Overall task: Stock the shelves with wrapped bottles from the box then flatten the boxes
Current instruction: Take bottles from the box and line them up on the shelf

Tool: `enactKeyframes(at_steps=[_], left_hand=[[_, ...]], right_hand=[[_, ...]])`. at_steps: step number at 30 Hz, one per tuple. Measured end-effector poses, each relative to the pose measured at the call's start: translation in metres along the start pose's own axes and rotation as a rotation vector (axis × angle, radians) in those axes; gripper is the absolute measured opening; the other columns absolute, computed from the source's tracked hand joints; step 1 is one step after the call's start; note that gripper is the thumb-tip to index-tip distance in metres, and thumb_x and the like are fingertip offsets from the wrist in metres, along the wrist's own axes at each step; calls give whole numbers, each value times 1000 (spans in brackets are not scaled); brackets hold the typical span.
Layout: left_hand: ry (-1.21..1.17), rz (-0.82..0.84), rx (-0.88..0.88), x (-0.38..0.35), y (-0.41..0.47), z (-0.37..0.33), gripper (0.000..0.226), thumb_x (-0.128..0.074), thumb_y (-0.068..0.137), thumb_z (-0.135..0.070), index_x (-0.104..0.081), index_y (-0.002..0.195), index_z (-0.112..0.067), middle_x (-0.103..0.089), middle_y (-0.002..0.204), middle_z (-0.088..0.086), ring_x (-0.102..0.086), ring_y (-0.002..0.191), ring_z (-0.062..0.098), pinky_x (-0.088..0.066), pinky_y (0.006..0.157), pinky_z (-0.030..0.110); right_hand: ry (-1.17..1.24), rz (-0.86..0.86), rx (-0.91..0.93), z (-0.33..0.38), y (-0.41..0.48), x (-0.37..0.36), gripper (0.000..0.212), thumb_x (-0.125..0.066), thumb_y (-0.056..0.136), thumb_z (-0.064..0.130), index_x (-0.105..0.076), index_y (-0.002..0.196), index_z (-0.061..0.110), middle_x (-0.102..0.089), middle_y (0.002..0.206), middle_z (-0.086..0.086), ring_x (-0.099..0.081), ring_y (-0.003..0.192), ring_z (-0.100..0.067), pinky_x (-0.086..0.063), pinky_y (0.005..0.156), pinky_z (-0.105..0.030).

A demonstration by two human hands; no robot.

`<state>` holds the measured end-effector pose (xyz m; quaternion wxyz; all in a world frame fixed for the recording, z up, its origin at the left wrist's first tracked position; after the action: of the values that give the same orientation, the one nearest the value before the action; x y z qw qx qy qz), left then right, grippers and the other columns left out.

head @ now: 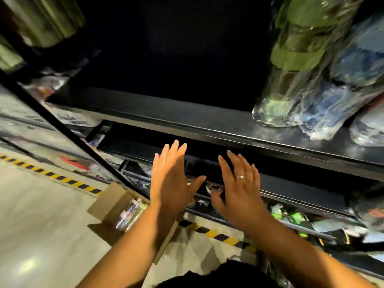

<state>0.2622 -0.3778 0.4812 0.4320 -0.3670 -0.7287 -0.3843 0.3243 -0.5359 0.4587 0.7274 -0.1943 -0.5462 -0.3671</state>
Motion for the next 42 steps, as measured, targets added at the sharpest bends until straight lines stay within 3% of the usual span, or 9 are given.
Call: enactKeyframes(at_steps=[4,9,12,16,19,23,28,34,42], left_hand=[[73,42,120,15,-45,80,90,-73,72,-59,-47,142,-10,-45,151,15,-40,141,40,-32,114,61],[216,86,197,49,-112,177,85,-51,82,-68,-56,137,-3,-57,140,18,-49,132,35,-50,100,56],[194,109,272,65,-156,239,82,-64,82,-63,-52,140,-6,-52,146,19,-49,134,41,-45,104,59],[177,200,406,85,-203,311,89,-60,84,-66,-35,153,-17,-33,160,11,-31,147,36,-29,119,54],[182,238,410,91,-221,349,88,-58,83,-69,-32,150,-19,-39,156,14,-38,142,40,-33,115,57],[170,309,419,85,-219,383,91,-45,80,-72,-35,151,-17,-37,157,15,-37,143,41,-29,115,56],[168,460,442,69,-193,420,94,-46,88,-72,-5,159,-28,-1,168,1,-3,155,26,-4,124,43],[208,513,377,46,-151,463,95,-64,83,-64,-22,157,-21,-27,162,10,-25,148,34,-29,119,49],[169,778,262,-39,-110,514,93,-56,90,-62,-6,158,-25,-7,167,6,-4,154,29,-10,125,48]], right_hand=[[-61,150,76,63,8,-45,82,-54,79,54,-35,150,18,-32,157,-13,-32,142,-39,-18,113,-57],[-86,252,154,163,5,-97,77,-44,80,57,-44,145,15,-45,149,-17,-45,134,-42,-34,106,-64],[-105,310,193,218,-1,-132,80,-36,82,60,-33,150,19,-34,157,-15,-32,143,-38,-25,113,-61],[-90,433,200,279,-10,-175,81,-46,93,56,-7,157,26,-3,166,-8,-2,151,-31,-3,120,-52],[-47,477,173,309,-14,-195,79,-47,95,52,-5,157,26,0,165,-6,0,151,-29,-4,120,-49],[-74,553,120,326,-8,-218,77,-44,96,53,-6,157,26,0,164,-4,-1,150,-29,-12,121,-50],[-70,554,51,327,20,-252,77,-45,92,54,-10,156,27,-9,164,-4,-11,149,-27,-4,120,-52],[-99,631,-21,321,70,-305,82,-47,92,60,-11,156,24,-25,160,-10,-25,146,-33,-18,119,-52],[-41,672,-190,307,106,-378,79,-53,94,49,-13,155,19,-24,160,-10,-22,147,-29,-18,118,-48]])
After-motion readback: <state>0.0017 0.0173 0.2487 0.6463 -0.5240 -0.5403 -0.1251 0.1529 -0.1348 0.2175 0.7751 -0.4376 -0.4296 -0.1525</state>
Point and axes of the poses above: each hand's wrist, its own y-axis towards the middle knuckle, its own x-axis out of the back of the hand, z = x × y, the point moved 5 cm from there along y, towards the middle knuckle
